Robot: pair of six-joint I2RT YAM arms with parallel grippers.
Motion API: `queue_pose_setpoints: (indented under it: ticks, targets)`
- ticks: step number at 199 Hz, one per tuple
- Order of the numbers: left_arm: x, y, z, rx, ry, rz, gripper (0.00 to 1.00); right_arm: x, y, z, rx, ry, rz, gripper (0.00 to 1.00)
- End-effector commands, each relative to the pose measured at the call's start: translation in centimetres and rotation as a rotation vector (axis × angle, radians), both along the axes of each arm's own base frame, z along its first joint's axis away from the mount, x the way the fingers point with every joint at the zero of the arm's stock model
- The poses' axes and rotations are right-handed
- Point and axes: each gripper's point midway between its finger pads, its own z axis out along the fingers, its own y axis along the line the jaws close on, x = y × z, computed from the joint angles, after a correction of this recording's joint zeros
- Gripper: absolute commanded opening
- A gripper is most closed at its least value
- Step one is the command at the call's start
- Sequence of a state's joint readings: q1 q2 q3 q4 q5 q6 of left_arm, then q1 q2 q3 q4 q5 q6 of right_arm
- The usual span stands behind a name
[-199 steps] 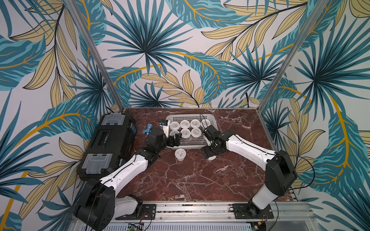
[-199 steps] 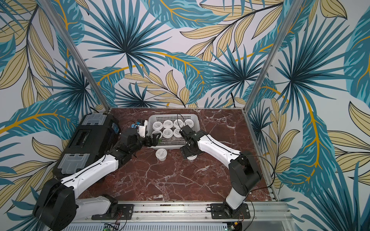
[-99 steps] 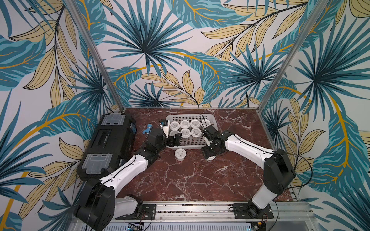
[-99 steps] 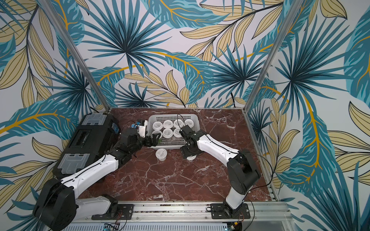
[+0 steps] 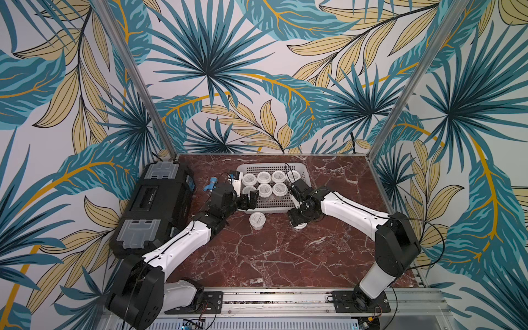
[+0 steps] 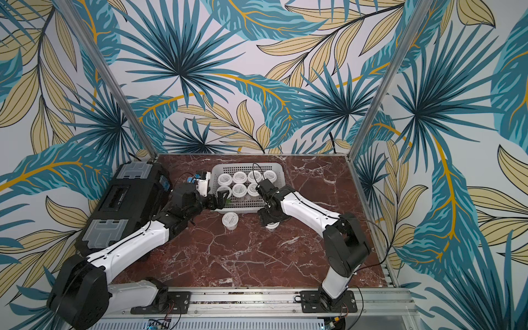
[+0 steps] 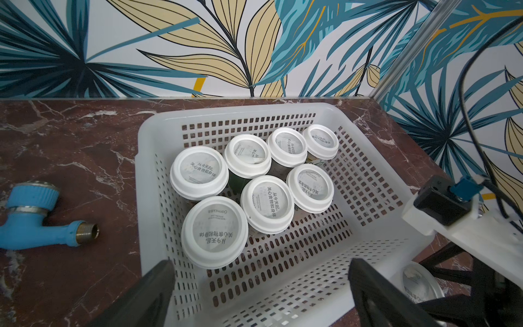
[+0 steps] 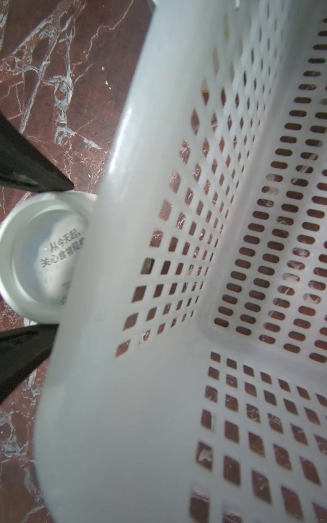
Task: Put the yogurt in the basket
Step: Pick up the yogurt from the center of the board.
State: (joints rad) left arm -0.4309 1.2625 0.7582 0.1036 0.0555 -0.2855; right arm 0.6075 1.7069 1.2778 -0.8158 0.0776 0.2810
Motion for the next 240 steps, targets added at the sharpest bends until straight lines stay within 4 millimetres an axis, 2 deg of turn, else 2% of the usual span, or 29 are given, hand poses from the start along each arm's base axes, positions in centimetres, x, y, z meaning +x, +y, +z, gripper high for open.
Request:
queue_pose_setpoints:
  ticks: [1, 48, 74, 166, 240]
  targets:
    - [0.8, -0.4, 2.2, -0.006, -0.042, 0.0, 1.0, -0.6, -0.3, -0.9, -0.011, 0.028, 0.001, 0.75]
    - [0.8, -0.3, 2.2, -0.004, -0.043, 0.004, 1.0, -0.8, -0.7, -0.8, -0.017, 0.024, -0.002, 0.73]
    - [0.9, -0.3, 2.2, -0.004, -0.043, 0.004, 1.0, -1.0, -0.5, 0.1, -0.002, 0.021, -0.001, 0.72]
    - [0.9, -0.3, 2.2, -0.003, -0.04, 0.006, 1.0, -2.5, -0.6, 6.2, 0.068, -0.022, 0.014, 0.71]
    - [0.8, -0.2, 2.1, -0.002, -0.037, 0.009, 1.0, -2.5, 0.2, 10.5, 0.125, -0.073, 0.04, 0.7]
